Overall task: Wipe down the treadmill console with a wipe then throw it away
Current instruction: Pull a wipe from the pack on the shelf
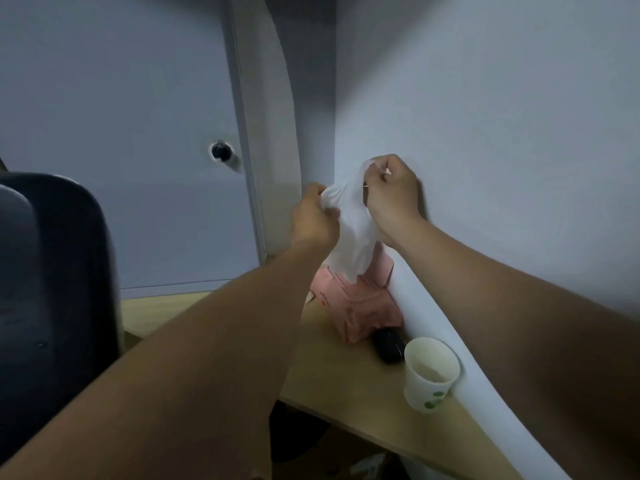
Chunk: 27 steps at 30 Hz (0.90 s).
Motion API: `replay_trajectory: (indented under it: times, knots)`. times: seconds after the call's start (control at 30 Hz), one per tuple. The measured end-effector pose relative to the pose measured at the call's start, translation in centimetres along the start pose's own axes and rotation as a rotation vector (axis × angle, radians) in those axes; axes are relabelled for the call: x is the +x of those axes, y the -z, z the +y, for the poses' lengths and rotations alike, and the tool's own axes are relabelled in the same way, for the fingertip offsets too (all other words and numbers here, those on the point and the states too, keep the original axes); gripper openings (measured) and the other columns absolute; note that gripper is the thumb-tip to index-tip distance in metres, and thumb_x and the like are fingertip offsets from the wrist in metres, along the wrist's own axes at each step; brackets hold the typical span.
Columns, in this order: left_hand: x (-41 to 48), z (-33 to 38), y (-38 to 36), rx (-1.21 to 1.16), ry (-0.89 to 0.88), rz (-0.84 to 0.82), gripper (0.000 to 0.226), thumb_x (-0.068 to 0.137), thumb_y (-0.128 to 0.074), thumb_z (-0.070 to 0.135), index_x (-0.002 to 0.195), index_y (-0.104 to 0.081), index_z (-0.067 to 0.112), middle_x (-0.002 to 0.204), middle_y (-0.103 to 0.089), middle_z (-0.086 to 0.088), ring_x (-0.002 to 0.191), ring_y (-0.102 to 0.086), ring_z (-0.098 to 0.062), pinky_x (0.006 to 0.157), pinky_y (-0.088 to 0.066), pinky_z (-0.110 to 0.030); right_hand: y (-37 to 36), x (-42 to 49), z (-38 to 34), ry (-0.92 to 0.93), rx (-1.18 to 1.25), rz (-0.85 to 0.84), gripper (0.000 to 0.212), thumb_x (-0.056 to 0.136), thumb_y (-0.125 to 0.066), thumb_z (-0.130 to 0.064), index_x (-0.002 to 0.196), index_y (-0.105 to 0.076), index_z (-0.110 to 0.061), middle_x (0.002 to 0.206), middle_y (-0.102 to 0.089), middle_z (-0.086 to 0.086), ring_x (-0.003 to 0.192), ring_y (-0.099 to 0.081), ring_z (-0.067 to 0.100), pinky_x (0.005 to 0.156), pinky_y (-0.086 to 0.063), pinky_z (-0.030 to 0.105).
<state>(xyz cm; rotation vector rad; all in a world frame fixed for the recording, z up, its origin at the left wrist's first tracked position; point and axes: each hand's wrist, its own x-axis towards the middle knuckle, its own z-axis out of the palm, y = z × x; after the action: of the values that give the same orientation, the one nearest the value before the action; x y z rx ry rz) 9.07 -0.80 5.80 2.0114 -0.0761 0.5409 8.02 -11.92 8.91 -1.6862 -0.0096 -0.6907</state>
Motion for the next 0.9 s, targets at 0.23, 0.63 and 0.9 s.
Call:
replay_trajectory:
  times: [0.23,0.63,0.9]
  knots:
    - [-3.7,6.0,4.2,-0.223,0.053,-0.185,0.016,0.083,-0.071,0.008,0.075,-0.059,0.014,0.064,-0.065,-0.004,0.051,-0.060,-0.013,0.048,-0.047,-0.023,4.2,-2.2,-7.4,-0.260,0.245,-0.050,0.050,0.079,-0.054,-0.072,0.083,-0.066,-0.023,0.085,-0.069,0.004,0.084,-0.070,0.031,0.082,-0.056,0.044]
    - [-13.1,13.2,18.1,-0.314,0.105,-0.398,0.010,0.085,-0.066,0.007,0.093,-0.061,0.003,0.078,-0.065,-0.013,0.057,-0.059,-0.021,0.044,-0.043,-0.022,8.9,-19.3,-15.7,-0.005,0.016,-0.457,0.057,0.072,-0.084,-0.028,0.121,-0.057,-0.037,0.123,-0.061,-0.010,0.117,-0.059,0.015,0.096,-0.052,0.037]
    - [-18.0,11.3,30.7,-0.073,-0.046,-0.535,0.037,0.070,-0.086,0.007,0.096,-0.059,0.009,0.085,-0.068,-0.007,0.073,-0.067,-0.020,0.061,-0.054,-0.029,4.8,-24.5,-21.5,-0.080,0.266,-0.294,0.015,0.096,-0.058,-0.021,0.092,-0.072,-0.017,0.096,-0.069,0.006,0.092,-0.065,0.021,0.083,-0.055,0.041]
